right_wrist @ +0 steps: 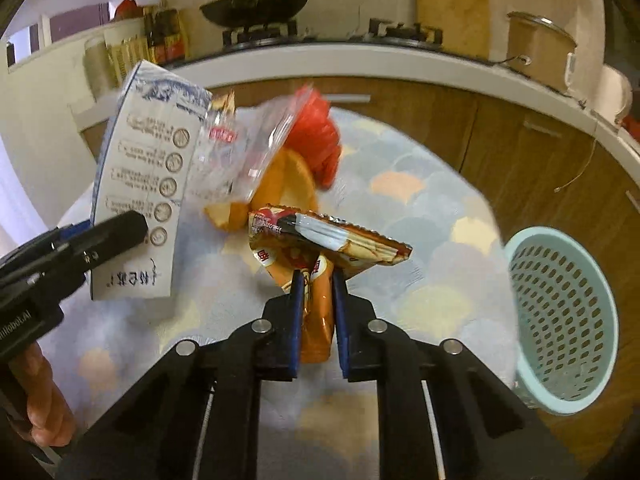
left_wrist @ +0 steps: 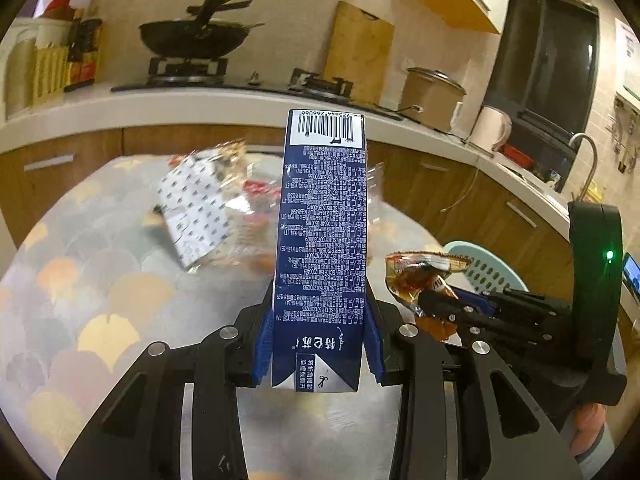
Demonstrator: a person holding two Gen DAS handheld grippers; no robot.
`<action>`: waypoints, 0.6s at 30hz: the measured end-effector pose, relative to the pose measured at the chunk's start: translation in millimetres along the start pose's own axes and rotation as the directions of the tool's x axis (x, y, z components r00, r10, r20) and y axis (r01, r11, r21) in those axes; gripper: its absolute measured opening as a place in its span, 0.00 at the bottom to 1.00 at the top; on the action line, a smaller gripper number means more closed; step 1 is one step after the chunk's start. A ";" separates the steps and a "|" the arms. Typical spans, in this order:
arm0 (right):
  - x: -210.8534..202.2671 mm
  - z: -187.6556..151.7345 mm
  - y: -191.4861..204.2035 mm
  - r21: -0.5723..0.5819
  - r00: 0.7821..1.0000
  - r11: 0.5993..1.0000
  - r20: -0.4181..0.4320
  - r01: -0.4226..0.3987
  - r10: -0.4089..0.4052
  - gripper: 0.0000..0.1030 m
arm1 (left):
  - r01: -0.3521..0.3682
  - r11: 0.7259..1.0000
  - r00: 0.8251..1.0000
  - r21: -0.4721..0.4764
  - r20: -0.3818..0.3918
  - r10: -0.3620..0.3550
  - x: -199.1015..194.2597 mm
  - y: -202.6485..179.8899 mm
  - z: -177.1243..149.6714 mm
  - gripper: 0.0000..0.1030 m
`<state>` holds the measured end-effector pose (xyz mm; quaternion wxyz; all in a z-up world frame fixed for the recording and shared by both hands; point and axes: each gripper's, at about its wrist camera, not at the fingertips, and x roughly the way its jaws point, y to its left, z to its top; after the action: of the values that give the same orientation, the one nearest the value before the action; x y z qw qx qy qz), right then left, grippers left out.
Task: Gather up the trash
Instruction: 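Carry the carton and snack bag over the basket and release both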
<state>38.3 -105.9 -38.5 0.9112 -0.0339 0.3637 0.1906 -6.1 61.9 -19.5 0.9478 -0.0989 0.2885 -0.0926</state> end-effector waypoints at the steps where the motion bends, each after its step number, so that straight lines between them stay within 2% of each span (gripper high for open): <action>1: -5.3 1.0 -4.1 0.008 1.000 1.000 0.011 0.003 -0.003 0.12 | 0.003 1.000 1.000 0.012 0.007 -0.003 -1.3 -6.1 1.9 0.34; 11: -43.2 9.3 -45.5 0.081 0.993 0.995 0.099 0.058 -0.066 0.11 | 0.051 0.997 0.998 0.063 0.023 -0.053 1.6 -50.9 19.7 0.34; 18: -67.9 6.5 -93.8 0.148 0.983 0.983 0.135 0.106 -0.127 0.11 | 0.106 0.987 0.994 0.124 0.015 -0.108 15.3 -105.2 32.3 0.34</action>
<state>32.4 -213.4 4.9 0.9447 0.0228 0.3070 0.1128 12.1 -38.7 24.1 0.9489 -0.0567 0.2662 -0.1598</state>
